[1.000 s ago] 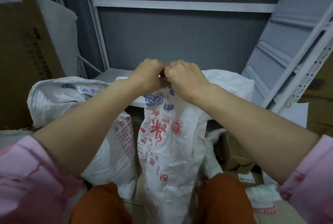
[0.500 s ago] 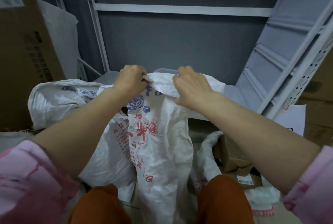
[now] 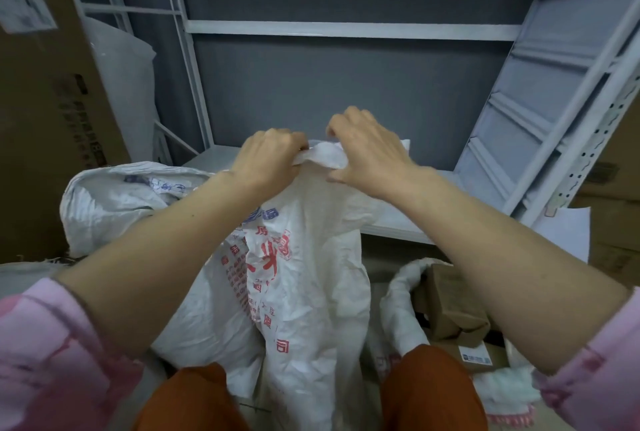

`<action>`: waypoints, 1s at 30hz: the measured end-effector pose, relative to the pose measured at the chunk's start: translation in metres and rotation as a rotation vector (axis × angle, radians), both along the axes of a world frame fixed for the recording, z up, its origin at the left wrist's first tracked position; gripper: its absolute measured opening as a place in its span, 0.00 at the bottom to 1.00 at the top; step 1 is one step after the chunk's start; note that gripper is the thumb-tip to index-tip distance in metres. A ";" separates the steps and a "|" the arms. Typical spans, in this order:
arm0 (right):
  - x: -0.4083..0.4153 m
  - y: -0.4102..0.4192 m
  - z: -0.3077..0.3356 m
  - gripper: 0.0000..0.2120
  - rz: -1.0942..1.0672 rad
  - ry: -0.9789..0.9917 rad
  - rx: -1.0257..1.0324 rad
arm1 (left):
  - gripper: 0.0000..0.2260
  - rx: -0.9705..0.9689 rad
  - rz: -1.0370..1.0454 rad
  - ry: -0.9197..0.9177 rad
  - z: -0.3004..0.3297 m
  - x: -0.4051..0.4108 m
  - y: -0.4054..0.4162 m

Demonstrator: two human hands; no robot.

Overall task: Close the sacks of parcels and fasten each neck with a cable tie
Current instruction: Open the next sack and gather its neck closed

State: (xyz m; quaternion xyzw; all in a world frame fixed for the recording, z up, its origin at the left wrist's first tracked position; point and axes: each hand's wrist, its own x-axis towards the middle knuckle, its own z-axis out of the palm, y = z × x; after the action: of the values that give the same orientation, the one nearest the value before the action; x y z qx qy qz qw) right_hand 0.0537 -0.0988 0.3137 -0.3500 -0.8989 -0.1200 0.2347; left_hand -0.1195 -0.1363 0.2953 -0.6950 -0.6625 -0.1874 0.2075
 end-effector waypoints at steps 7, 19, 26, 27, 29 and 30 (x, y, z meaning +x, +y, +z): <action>0.013 0.010 -0.015 0.18 -0.044 -0.091 0.077 | 0.19 0.008 0.021 0.018 -0.001 -0.014 -0.006; -0.008 0.009 -0.005 0.14 0.140 0.240 0.364 | 0.16 -0.057 0.183 0.291 0.012 -0.021 -0.020; -0.007 0.013 -0.001 0.19 0.158 0.206 0.734 | 0.23 -0.551 -0.058 -0.307 0.073 0.005 -0.044; -0.007 0.012 0.001 0.19 0.187 0.219 0.790 | 0.21 -0.593 -0.128 -0.421 0.084 0.009 -0.048; -0.008 0.007 0.002 0.16 0.237 0.250 0.861 | 0.11 -0.607 -0.171 -0.486 0.092 0.010 -0.045; -0.008 0.005 0.002 0.14 0.244 0.264 0.866 | 0.07 -0.599 -0.153 -0.464 0.091 0.011 -0.042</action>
State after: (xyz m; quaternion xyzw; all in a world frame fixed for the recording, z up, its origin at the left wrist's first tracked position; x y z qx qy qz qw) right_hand 0.0453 -0.0936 0.3159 -0.1236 -0.7630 -0.4101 0.4841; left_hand -0.1084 -0.1779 0.3862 -0.7112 -0.6636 -0.1526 -0.1748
